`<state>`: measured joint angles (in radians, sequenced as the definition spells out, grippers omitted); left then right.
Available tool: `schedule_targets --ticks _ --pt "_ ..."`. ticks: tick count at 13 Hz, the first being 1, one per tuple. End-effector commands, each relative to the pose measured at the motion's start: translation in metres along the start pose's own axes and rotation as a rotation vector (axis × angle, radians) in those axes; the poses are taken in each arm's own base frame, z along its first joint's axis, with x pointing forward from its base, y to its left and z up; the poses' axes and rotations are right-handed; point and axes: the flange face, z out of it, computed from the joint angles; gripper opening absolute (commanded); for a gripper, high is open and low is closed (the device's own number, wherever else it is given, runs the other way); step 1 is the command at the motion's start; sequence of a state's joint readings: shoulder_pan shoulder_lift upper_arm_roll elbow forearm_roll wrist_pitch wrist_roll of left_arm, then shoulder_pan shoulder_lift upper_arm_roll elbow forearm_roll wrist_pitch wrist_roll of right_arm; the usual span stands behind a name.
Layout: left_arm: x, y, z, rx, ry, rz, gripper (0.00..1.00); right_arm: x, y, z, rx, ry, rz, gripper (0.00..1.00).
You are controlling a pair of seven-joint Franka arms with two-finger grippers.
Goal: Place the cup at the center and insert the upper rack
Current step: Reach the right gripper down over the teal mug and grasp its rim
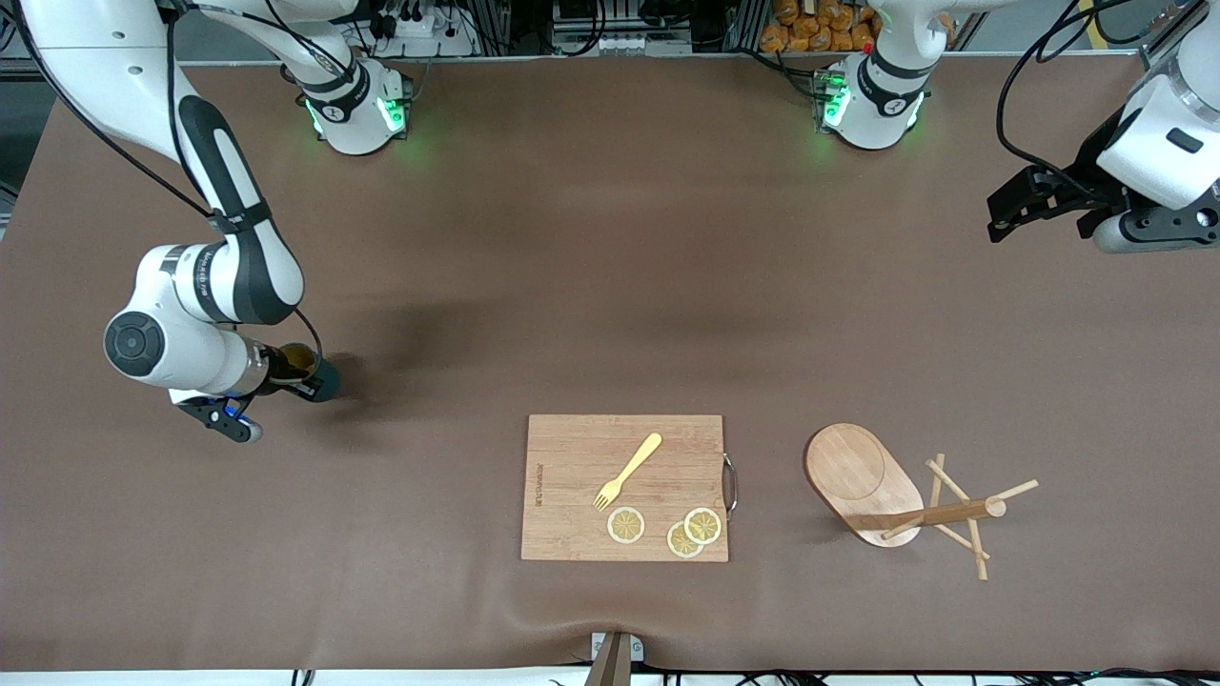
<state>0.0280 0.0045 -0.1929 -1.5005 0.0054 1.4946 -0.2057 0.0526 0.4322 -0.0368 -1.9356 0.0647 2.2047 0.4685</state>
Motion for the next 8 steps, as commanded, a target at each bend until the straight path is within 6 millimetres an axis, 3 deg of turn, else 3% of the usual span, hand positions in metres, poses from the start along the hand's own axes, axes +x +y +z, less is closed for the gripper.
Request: schedule_targets --ticks 1,5,8 --pt "0.003 0.003 -0.004 0.010 0.030 -0.006 1.00 0.002 0.001 -0.002 0.017 0.000 0.022 0.00" --pt "0.008 0.007 -0.001 0.007 0.046 0.000 1.00 -0.002 -0.007 -0.012 0.014 -0.003 0.067 0.00" --pt "0.007 0.009 -0.001 0.007 0.046 0.005 1.00 -0.031 -0.053 -0.046 -0.005 -0.020 0.183 0.00"
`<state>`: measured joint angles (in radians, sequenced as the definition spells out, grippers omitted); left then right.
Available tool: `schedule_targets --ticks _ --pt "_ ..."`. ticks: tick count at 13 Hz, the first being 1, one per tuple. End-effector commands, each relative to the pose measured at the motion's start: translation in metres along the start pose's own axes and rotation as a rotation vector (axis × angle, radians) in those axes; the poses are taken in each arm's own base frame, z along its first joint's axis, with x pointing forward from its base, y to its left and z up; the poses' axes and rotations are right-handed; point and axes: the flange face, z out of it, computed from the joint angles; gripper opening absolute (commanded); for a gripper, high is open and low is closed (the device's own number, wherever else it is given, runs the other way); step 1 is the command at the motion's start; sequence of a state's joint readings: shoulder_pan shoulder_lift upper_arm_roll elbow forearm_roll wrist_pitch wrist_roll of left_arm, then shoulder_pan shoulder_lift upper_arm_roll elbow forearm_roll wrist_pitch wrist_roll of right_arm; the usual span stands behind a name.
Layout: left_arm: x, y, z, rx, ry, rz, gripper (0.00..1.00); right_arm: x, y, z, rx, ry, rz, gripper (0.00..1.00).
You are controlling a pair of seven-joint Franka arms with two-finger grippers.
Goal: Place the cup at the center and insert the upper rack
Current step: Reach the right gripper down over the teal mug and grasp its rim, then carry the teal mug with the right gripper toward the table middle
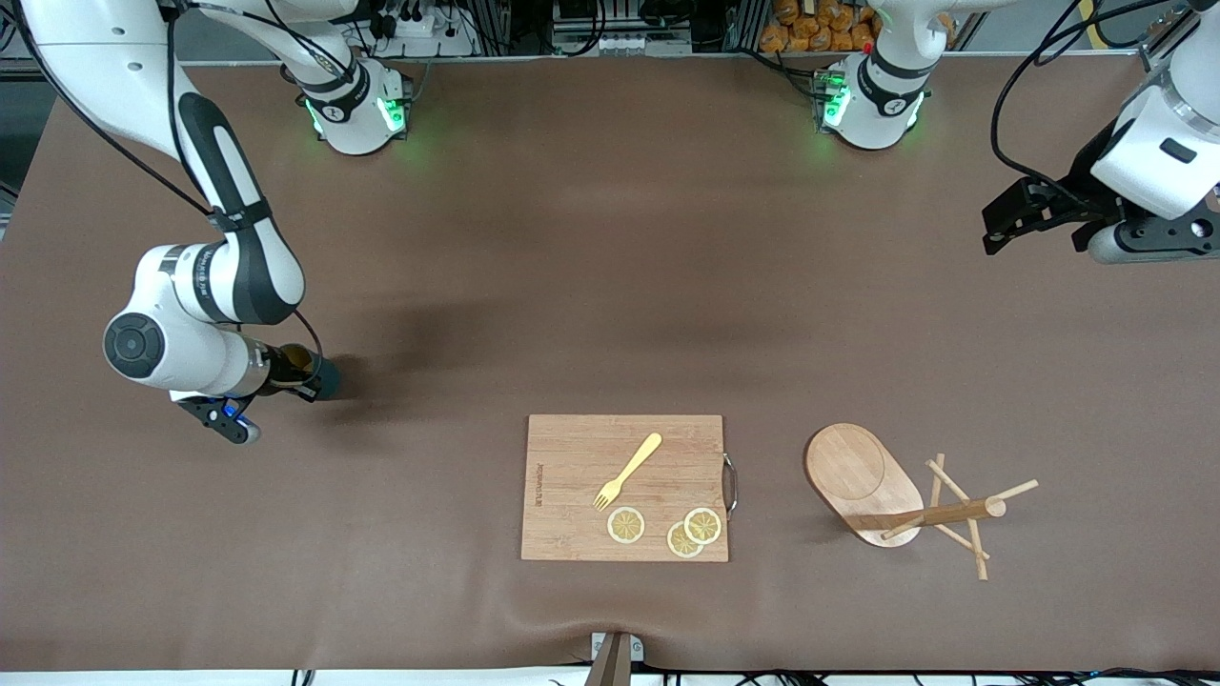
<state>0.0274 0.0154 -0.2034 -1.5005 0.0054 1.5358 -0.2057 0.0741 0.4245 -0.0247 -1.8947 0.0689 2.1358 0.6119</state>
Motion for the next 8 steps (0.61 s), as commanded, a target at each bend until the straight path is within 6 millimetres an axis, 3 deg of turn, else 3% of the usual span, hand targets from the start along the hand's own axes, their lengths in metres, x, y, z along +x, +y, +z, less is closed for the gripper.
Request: schedule_targets --ticks 1,5,8 --pt "0.000 0.002 -0.004 0.015 0.018 -0.006 1.00 -0.045 -0.049 -0.034 0.008 0.007 0.120 0.00" --pt "0.001 0.001 -0.003 0.014 0.016 -0.009 1.00 -0.135 -0.132 -0.048 0.114 -0.035 0.343 0.00" --pt "0.002 0.004 -0.003 0.012 0.023 -0.005 1.00 -0.201 -0.182 -0.051 0.142 -0.025 0.449 0.00"
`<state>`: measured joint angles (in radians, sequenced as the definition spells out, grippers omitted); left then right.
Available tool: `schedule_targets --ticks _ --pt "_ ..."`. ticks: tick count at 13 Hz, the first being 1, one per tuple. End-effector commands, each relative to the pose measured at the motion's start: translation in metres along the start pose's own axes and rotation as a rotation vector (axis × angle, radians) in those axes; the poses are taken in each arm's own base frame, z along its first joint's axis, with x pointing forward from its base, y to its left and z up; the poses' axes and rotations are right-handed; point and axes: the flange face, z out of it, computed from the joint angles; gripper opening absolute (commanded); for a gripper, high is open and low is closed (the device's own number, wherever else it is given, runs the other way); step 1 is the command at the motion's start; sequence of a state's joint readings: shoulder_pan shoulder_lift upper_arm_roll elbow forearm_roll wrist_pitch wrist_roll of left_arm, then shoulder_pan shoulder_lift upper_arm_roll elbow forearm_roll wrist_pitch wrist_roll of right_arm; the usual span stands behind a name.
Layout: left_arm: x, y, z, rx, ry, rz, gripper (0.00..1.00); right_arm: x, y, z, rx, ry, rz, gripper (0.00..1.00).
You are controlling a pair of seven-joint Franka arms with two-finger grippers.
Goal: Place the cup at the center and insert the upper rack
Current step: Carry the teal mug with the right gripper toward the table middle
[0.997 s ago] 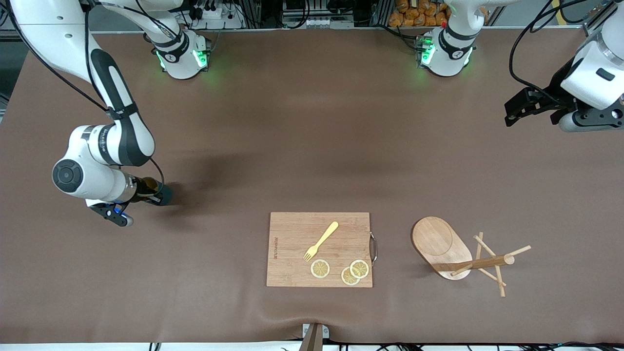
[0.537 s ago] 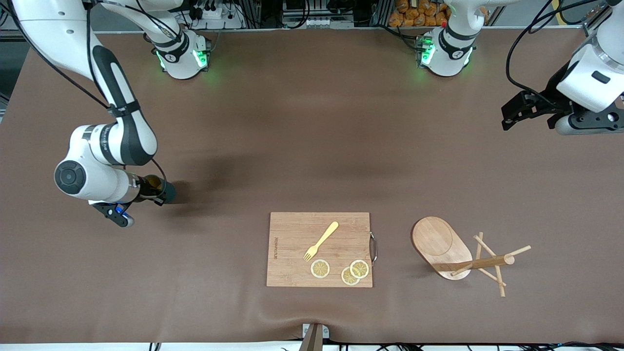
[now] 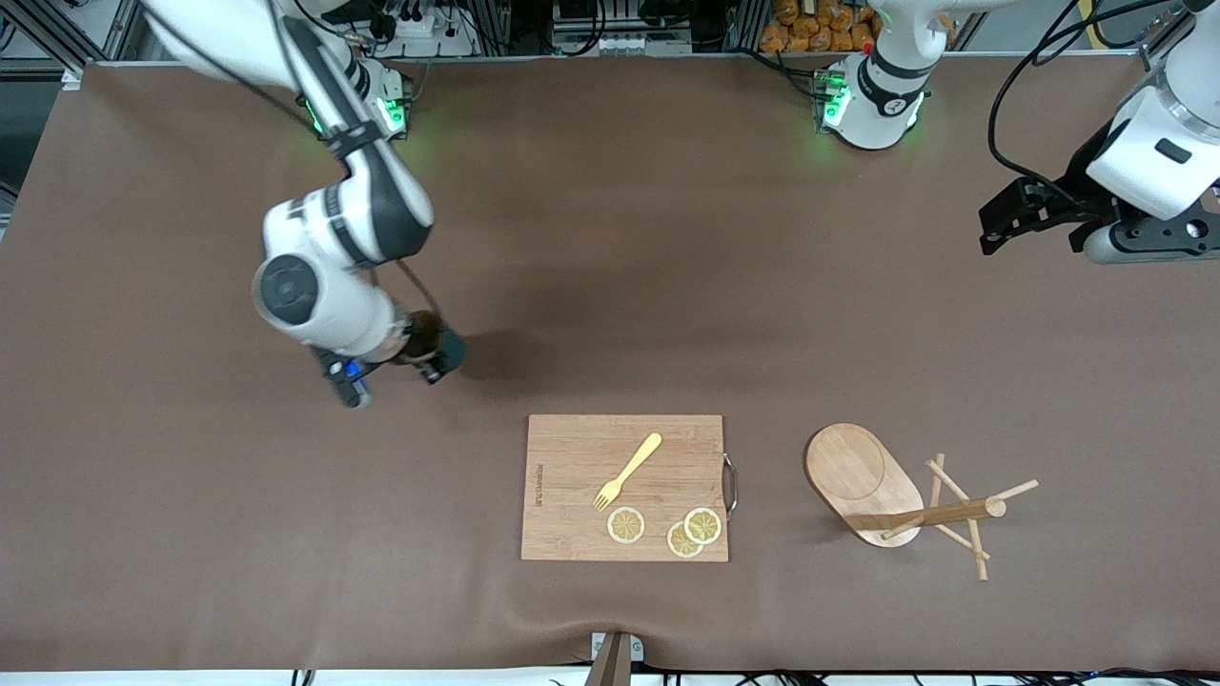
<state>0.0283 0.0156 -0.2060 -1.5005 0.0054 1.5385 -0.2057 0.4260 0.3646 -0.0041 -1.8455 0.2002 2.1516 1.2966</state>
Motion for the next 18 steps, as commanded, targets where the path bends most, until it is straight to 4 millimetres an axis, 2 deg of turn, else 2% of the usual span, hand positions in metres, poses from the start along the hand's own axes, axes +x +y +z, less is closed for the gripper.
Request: schedule_targets --ticks 1,3,6,9,12,17,18 --pt "0.002 0.003 -0.004 0.011 0.027 -0.005 1.00 -0.065 -0.011 -0.003 0.033 -0.008 0.096 0.00" --pt "0.005 0.006 -0.001 0.000 0.029 -0.001 1.00 -0.125 -0.017 0.006 0.063 -0.004 0.119 0.00" --pt "0.010 0.015 0.008 -0.007 0.027 0.014 1.00 -0.195 -0.013 0.018 0.055 -0.006 0.095 0.00" --pt "0.010 0.015 0.008 -0.007 0.028 0.011 1.00 -0.229 -0.013 0.044 0.059 -0.006 0.121 0.00" --pt "0.010 0.015 0.008 -0.008 0.025 0.008 1.00 -0.252 -0.019 0.073 0.059 -0.004 0.173 0.00" --pt "0.008 0.019 0.010 -0.007 0.021 0.015 1.00 -0.273 -0.022 0.112 0.026 0.002 0.237 0.00" --pt "0.007 0.019 0.016 -0.003 0.007 0.016 1.00 -0.276 -0.023 0.115 0.017 -0.015 0.255 0.00"
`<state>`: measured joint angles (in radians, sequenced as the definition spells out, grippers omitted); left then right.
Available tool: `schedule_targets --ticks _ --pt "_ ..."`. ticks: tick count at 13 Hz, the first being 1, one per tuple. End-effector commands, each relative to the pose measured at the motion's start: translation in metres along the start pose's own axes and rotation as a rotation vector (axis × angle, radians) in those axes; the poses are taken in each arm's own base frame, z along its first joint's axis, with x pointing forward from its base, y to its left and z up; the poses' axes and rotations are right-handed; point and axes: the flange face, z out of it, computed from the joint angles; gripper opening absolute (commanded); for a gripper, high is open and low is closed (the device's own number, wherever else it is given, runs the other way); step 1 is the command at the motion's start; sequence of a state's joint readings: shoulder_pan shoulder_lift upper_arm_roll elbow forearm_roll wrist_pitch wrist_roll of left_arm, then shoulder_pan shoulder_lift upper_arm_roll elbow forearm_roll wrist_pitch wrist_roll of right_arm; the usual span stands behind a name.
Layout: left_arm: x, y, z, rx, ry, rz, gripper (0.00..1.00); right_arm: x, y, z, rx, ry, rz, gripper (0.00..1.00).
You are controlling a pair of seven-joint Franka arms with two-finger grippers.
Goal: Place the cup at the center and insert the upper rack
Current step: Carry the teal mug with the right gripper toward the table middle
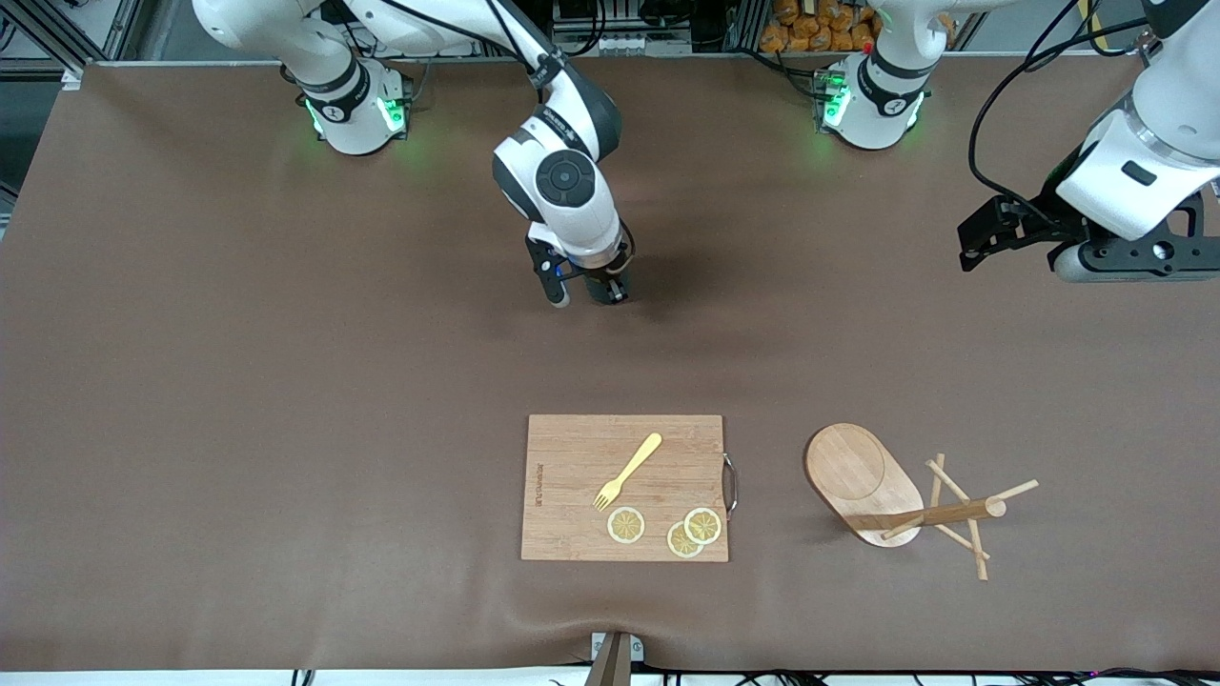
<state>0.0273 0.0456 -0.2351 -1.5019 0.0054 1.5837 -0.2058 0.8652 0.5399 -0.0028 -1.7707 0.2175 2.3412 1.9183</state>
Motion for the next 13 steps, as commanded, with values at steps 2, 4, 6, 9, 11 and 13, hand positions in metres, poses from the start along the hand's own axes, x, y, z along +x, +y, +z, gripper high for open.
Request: schedule_targets --ticks 2,4,6,9,11,13 --pt "-0.003 0.002 0.004 0.008 -0.007 -0.014 1.00 -0.016 -0.005 0.003 -0.012 -0.049 0.062 0.00" --pt "-0.003 0.001 0.004 0.009 -0.005 -0.014 1.00 -0.019 -0.006 0.000 -0.007 -0.052 0.059 0.83" --pt "-0.002 0.001 0.003 0.008 -0.004 -0.016 1.00 -0.040 0.005 0.001 -0.004 -0.044 0.021 1.00" --pt "-0.001 0.003 0.002 0.006 0.008 -0.011 1.00 -0.031 -0.009 -0.016 0.020 -0.055 0.003 1.00" --pt "-0.001 0.006 0.001 0.004 0.016 -0.008 1.00 -0.026 -0.015 -0.034 0.008 -0.055 -0.069 1.00" --pt "-0.001 0.011 0.000 0.000 0.021 0.000 1.00 -0.007 -0.024 -0.059 -0.014 -0.054 -0.117 1.00"
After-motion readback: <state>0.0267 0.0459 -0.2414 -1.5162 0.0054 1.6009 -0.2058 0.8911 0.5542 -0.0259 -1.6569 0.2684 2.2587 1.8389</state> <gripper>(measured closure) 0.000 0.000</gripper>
